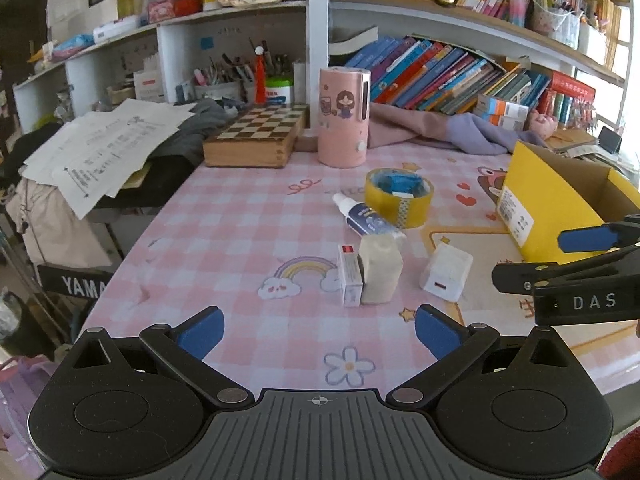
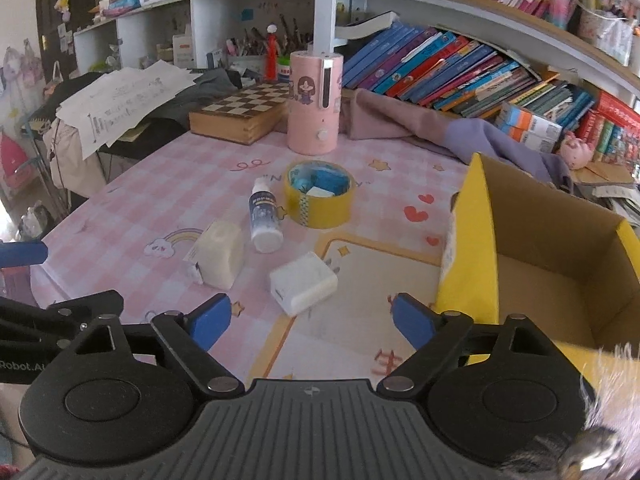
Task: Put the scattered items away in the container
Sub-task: 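Grasp the white plug charger with the right tool while the left tool grasps the red-and-white medicine box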
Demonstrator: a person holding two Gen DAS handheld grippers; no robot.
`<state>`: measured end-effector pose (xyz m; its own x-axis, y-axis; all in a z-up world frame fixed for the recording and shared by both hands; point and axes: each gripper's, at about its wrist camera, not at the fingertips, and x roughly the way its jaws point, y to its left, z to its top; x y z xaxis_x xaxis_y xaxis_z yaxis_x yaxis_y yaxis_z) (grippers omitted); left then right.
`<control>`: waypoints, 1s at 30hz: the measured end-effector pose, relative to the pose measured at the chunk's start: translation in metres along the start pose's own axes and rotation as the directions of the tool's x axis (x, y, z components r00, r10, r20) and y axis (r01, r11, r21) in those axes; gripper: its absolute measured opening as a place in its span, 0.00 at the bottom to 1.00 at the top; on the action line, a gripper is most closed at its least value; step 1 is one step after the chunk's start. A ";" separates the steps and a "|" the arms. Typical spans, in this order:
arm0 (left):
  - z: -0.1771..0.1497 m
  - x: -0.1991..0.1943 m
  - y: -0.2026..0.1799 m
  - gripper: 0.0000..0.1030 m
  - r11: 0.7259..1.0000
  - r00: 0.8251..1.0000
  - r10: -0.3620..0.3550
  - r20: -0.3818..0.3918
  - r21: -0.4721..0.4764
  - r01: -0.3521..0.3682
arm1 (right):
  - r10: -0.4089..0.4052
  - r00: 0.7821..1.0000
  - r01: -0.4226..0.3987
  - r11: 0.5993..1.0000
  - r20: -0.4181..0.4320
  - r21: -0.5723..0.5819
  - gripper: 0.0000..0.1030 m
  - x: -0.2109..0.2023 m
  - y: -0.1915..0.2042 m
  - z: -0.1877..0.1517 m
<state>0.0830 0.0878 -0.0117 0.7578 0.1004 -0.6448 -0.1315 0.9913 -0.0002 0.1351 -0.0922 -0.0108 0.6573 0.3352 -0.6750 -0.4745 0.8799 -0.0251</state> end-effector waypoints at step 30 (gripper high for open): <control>0.025 0.086 -0.009 0.74 0.996 0.982 -0.007 -0.189 0.082 0.023 | 0.030 0.967 -0.052 0.995 -0.253 -0.080 0.55 0.123 -0.005 0.038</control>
<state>0.1648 0.0893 -0.0481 0.6240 0.0754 -0.7778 -0.0616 0.9970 0.0473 0.2400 -0.0425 -0.0658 0.4732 0.2655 -0.8400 -0.5535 0.8314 -0.0490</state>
